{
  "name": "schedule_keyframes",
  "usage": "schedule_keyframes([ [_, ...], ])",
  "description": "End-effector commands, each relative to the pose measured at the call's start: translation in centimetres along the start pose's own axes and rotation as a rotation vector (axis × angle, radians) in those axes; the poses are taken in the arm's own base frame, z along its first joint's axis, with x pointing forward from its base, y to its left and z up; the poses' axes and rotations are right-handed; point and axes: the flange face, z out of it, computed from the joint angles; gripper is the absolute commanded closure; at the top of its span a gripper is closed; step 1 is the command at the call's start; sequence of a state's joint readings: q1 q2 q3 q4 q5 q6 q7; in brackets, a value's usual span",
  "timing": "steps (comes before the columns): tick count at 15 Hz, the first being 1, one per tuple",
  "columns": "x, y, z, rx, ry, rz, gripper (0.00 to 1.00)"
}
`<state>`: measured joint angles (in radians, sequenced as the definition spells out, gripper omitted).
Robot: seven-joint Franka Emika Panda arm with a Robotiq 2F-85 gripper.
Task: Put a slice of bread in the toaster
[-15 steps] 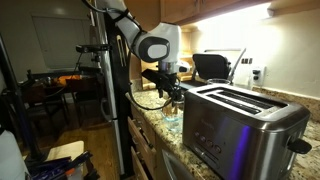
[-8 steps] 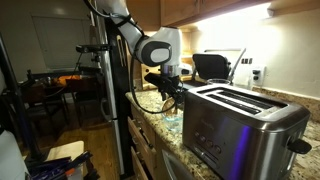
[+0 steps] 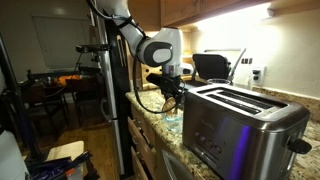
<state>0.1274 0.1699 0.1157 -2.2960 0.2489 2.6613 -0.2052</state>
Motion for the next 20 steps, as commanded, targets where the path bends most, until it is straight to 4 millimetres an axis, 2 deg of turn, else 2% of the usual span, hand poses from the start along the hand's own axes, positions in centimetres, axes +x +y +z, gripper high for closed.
schedule_keyframes([
  [1,0.3,0.2,0.1,-0.018,0.015,0.014,0.58],
  [6,0.5,0.1,0.0,-0.019,0.016,0.018,0.89],
  [9,1.0,0.4,-0.7,-0.025,0.029,0.026,0.87],
  [13,2.7,1.0,-3.1,-0.058,0.074,0.014,0.93],
  [15,3.3,1.4,-3.8,-0.071,0.090,0.018,0.91],
  [20,3.3,3.1,-5.7,-0.083,0.126,0.091,0.91],
])
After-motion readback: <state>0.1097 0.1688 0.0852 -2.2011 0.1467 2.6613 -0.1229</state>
